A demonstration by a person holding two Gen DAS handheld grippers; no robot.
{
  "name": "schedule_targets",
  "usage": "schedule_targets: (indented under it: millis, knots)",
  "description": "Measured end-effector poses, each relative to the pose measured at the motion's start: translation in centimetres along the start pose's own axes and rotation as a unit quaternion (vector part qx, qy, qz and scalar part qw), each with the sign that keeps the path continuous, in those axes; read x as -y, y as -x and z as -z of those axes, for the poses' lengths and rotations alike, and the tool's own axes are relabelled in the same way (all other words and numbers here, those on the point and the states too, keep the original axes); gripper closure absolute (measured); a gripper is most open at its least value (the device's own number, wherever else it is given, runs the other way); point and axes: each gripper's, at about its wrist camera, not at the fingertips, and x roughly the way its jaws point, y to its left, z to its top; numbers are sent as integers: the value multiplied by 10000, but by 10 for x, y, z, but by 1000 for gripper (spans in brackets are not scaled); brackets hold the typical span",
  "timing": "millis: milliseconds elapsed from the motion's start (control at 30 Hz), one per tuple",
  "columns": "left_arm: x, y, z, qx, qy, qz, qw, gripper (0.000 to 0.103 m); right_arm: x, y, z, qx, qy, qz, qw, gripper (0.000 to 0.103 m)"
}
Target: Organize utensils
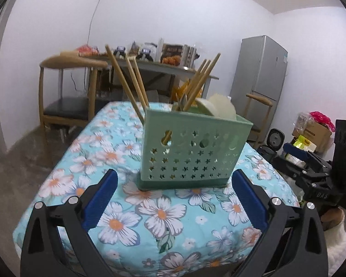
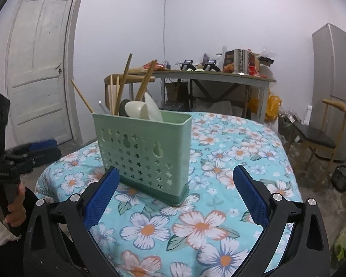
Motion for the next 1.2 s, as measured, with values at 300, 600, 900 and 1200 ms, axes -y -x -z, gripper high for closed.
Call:
schedule_targets:
  millis: [300, 600, 900, 1200]
  knots:
    - [9, 9, 1, -81, -488, -75, 9987, 6, -8, -16, 13, -253, 396, 414, 9980, 8]
    - [-9, 9, 4, -276, -172, -126, 9994, 6, -9, -10, 14, -104, 445, 398, 9982, 8]
    - [-13, 1, 6, -439, -6, -17, 9990, 6, -19, -6, 21, -163, 973, 364, 9944, 8]
    - [-9, 2, 10, -428, -54, -46, 9991, 6, -2, -4, 17, -89, 571, 759, 9954, 8]
